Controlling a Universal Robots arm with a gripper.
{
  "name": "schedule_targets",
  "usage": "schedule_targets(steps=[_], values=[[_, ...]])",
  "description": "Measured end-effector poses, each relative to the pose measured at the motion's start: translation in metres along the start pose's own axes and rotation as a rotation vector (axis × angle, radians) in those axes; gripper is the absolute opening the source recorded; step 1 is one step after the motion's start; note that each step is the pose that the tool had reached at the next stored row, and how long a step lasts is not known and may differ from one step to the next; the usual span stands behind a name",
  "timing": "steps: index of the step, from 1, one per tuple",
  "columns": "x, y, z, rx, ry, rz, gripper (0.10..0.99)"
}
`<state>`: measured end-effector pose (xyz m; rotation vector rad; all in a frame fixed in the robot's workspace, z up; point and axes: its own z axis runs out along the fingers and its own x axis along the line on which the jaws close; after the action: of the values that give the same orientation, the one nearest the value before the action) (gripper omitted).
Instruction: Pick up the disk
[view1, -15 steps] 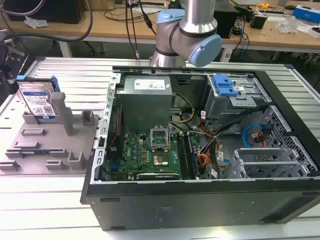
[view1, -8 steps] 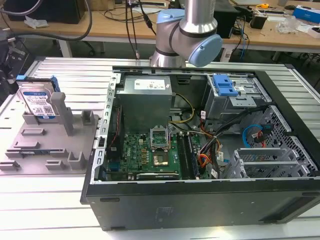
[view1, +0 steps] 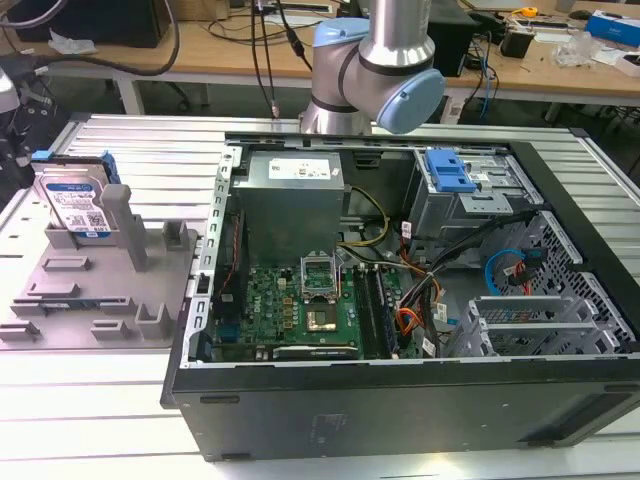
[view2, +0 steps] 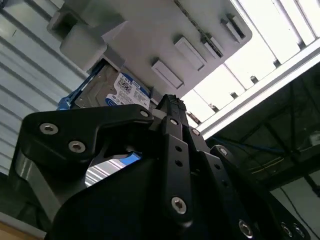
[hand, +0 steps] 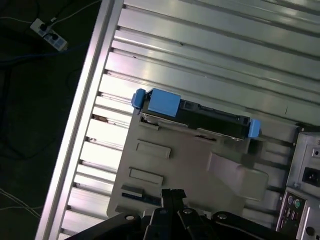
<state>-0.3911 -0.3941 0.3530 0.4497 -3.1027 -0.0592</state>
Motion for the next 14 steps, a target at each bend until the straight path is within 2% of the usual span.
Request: schedule_targets(steps=[1, 3, 8, 13, 14], values=[[0.0, 0.0, 0.0, 0.0, 0.0011, -0.027, 0.106], [0.0, 0.0, 0.0003, 0.0, 0.0045, -0.117, 0.106], [0.0, 0.0, 0.0006, 0.0, 0.0086, -0.225, 0.106], [0.0, -0.0001, 0.0011, 0.0, 0.0146, -0.379, 0.114], [0.0, -0.0001, 0.0012, 0.0, 0.0158, -0.412, 0.235]])
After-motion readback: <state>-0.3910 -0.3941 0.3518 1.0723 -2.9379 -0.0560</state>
